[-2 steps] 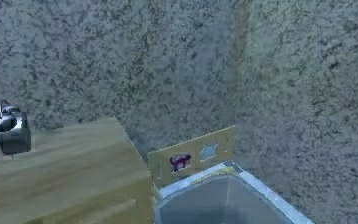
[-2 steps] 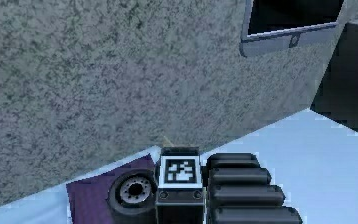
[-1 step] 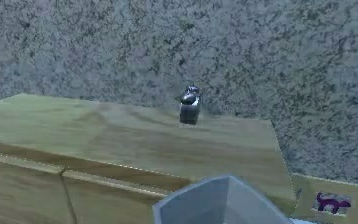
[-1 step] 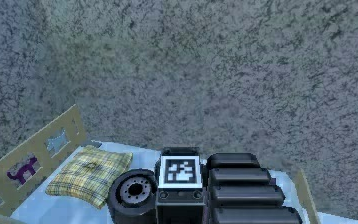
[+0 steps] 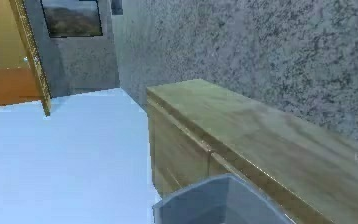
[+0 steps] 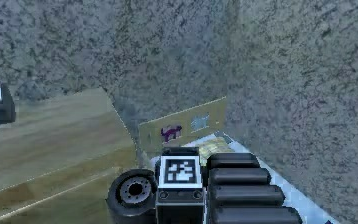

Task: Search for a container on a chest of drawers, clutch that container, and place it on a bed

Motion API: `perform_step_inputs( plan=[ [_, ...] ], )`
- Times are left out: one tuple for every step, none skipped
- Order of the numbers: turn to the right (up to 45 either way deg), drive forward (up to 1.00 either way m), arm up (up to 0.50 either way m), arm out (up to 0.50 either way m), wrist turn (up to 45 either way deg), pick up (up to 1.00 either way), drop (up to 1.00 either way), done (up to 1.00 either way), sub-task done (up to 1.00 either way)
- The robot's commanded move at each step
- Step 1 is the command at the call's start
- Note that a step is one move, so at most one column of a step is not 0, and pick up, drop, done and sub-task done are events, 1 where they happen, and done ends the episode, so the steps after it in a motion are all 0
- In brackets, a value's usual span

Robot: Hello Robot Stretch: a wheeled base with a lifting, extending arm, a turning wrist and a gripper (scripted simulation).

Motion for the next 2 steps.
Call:
perform_step_inputs(
  plan=[
    [-24.0,0.0,0.0,0.0,0.0,0.0,0.0,0.0,0.0],
    [45.0,0.0,0.0,0.0,0.0,0.0,0.0,0.0,0.0]
  ],
)
